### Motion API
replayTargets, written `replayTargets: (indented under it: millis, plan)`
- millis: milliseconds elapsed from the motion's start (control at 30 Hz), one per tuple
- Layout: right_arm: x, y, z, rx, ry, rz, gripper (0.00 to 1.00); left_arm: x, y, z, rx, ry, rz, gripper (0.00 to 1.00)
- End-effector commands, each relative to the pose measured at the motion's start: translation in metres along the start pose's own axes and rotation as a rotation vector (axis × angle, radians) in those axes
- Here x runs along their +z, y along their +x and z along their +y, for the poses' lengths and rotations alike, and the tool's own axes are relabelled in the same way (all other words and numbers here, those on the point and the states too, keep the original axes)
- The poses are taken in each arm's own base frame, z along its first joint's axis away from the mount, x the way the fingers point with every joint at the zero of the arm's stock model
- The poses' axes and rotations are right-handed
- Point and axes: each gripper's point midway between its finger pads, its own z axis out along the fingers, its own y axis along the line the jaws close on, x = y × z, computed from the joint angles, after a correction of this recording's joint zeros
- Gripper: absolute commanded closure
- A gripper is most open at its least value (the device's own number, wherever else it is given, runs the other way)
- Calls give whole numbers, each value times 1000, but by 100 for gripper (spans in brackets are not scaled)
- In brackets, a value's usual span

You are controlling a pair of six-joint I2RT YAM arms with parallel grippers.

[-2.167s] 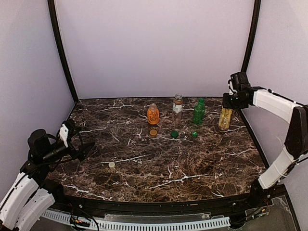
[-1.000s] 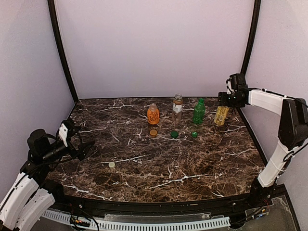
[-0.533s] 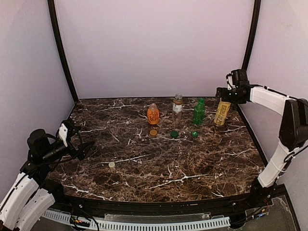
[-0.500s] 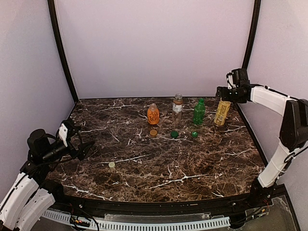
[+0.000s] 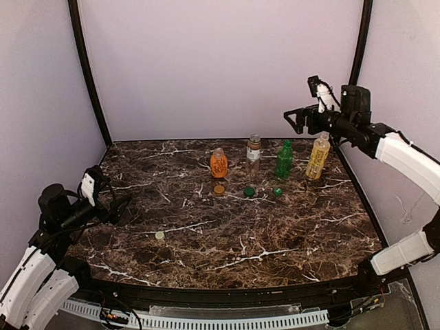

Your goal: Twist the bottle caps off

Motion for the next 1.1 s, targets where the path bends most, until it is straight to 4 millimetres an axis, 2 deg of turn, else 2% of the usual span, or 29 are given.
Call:
replayTargets:
  millis: [0,100,167,200,267,333,400,433,500,667,733,833,933,1067]
  plan:
    - [14,19,87,-163,-286,28,1,1,8,13,-35,-69,15,1]
    - [12,24,108,-140,-357,22,1,-1,11,26,-89,-130,27,1]
    - [7,25,101,-112,-311,17,1,-4,17,40,-106,-209,51,1]
    - [5,25,91,-106,-252,12,1,-5,18,44,-106,-233,58,1]
    - [-3,32,59,-90,-89,16,1,-8,21,54,-95,-293,73,1]
    - [-18,49,2,-22,169,48,2,-11,23,63,-88,-345,81,1]
    - [-42,83,-53,88,373,130,1,-14,25,68,-99,-380,86,1]
    - [-54,99,-73,141,446,158,1,-15,27,71,-107,-399,91,1]
    - [-77,132,-97,184,530,199,1,-18,32,77,-145,-437,99,1]
    - [-115,199,-120,232,637,239,1,-28,62,94,-282,-559,154,1]
    - [-126,215,-131,228,714,222,1,-32,72,99,-299,-598,171,1]
    - [-146,232,-148,286,874,152,1,-40,74,109,-290,-653,174,1]
    - [-166,233,-163,387,1025,36,2,-44,73,112,-305,-663,159,1]
    - [-172,236,-167,392,1069,25,1,-48,74,117,-314,-683,152,1]
